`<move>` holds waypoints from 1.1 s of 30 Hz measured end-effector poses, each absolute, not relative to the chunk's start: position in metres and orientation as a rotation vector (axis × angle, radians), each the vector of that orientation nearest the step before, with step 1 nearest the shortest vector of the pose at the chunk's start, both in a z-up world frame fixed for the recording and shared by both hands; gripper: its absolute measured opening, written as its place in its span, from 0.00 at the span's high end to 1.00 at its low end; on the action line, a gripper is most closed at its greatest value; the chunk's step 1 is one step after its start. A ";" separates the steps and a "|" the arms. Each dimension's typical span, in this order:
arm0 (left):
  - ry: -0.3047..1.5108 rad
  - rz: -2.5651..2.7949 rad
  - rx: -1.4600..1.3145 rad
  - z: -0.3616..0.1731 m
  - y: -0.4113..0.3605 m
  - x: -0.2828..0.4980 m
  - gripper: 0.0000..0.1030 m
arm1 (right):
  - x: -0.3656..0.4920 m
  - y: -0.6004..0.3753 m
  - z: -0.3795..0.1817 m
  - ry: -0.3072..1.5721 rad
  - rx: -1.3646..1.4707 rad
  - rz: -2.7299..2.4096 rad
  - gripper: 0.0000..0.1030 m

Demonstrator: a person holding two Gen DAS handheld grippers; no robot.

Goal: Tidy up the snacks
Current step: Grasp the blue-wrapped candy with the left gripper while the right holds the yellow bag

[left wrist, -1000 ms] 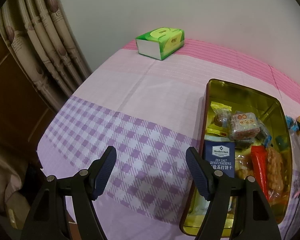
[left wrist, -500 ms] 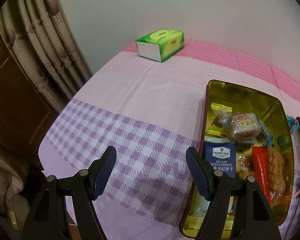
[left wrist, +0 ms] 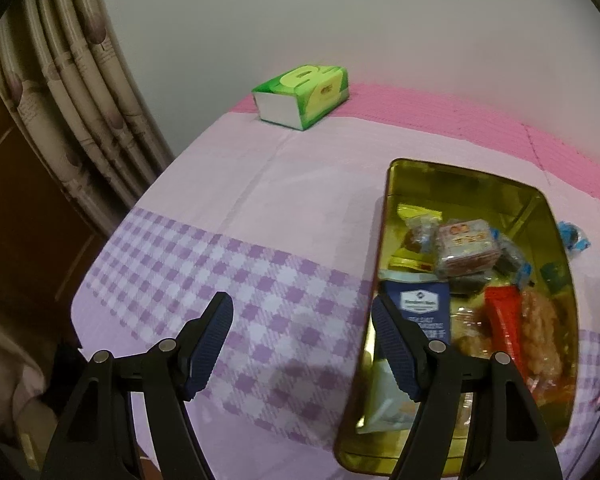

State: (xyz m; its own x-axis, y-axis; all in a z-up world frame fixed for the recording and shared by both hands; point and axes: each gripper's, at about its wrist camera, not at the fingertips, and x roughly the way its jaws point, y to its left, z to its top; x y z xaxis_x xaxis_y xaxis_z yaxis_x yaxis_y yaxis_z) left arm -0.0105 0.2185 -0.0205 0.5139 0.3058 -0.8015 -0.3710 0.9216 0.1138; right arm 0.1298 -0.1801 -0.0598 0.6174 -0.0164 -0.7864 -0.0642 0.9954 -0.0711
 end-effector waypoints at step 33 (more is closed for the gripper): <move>1.062 -0.062 -0.155 0.001 0.032 0.127 0.30 | 0.127 -0.245 -0.063 0.926 -0.044 -0.027 0.55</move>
